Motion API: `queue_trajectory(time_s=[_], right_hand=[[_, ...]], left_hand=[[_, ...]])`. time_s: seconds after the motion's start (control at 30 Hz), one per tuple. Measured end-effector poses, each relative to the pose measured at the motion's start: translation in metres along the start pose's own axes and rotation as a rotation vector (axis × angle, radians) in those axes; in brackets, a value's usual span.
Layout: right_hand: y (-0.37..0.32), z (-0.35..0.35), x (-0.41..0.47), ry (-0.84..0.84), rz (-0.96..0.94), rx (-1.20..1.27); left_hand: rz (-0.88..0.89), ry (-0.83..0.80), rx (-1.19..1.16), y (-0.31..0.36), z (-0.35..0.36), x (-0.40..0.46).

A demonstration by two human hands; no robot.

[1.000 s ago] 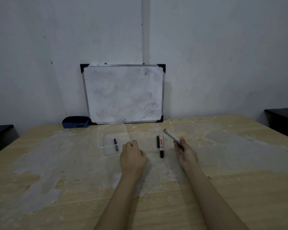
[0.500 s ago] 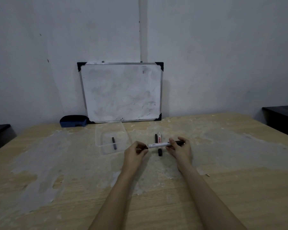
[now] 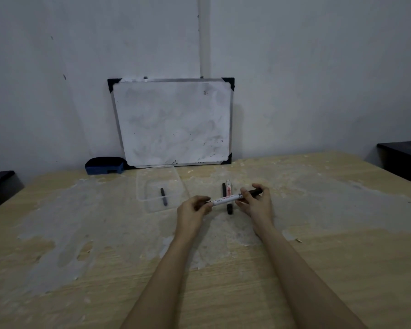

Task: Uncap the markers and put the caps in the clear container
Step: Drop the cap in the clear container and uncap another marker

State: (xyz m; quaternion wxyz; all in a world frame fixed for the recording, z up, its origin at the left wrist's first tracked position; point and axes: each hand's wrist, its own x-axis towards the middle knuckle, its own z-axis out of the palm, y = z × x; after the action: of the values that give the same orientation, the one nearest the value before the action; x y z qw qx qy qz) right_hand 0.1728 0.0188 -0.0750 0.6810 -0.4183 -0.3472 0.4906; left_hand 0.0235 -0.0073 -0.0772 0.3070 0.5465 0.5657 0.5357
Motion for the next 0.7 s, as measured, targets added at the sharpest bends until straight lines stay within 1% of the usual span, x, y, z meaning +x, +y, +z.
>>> queue_trajectory(time_s=[0.07, 0.17, 0.27, 0.5, 0.7], right_hand=[[0.0005, 0.0005, -0.0013, -0.015, 0.009, -0.002], [0.0001, 0.0003, -0.0024, 0.012, 0.039, 0.033], [0.0002, -0.002, -0.0009, 0.006, 0.064, 0.035], [-0.001, -0.0029, -0.0008, -0.08, 0.151, -0.007], [-0.0019, -0.0056, -0.0021, -0.121, 0.155, -0.031]], left_hand=[[-0.058, 0.016, -0.104, 0.0012, -0.0009, 0.0011], [-0.091, -0.026, -0.177, 0.001, -0.0017, 0.0029], [-0.105, -0.051, -0.193, -0.0008, -0.0009, 0.003], [-0.165, -0.052, -0.214, -0.003, 0.0001, 0.0017], [-0.214, -0.08, -0.212, -0.0059, 0.0003, 0.0043]])
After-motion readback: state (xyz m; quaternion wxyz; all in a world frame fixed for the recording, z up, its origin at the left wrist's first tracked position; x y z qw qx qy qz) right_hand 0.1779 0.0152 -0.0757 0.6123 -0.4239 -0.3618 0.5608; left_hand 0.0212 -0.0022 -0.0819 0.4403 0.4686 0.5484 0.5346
